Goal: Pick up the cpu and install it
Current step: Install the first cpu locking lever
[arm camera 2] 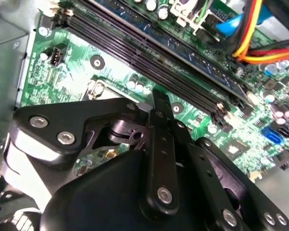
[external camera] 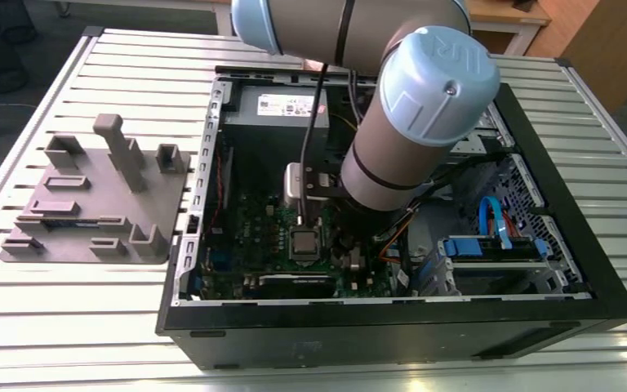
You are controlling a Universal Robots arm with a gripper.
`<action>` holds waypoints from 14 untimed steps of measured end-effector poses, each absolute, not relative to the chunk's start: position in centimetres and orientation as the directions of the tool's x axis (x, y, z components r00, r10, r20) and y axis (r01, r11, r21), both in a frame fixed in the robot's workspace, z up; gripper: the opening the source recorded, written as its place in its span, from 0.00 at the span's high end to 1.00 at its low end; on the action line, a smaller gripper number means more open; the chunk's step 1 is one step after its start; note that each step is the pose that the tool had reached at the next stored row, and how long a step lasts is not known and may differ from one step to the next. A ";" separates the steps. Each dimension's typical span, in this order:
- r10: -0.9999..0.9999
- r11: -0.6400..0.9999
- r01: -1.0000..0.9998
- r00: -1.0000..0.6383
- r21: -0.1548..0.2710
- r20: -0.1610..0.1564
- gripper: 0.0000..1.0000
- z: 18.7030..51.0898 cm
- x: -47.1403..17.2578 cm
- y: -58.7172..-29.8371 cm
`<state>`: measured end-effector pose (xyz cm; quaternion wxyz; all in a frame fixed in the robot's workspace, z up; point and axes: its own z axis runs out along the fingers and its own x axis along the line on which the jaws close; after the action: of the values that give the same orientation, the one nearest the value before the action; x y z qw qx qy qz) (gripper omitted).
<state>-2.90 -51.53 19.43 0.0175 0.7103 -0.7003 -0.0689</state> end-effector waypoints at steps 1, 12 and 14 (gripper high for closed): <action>-0.997 -0.019 -0.992 0.010 0.121 -0.073 0.90 19.6 -2.9 -51.5; -0.997 -0.019 -0.992 0.010 0.121 -0.073 0.90 20.7 -3.0 -51.5; -0.997 -0.019 -0.992 0.010 0.121 -0.074 0.90 20.7 -3.0 -51.5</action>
<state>-2.99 -51.53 20.73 0.0175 0.7103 -0.7003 -0.0690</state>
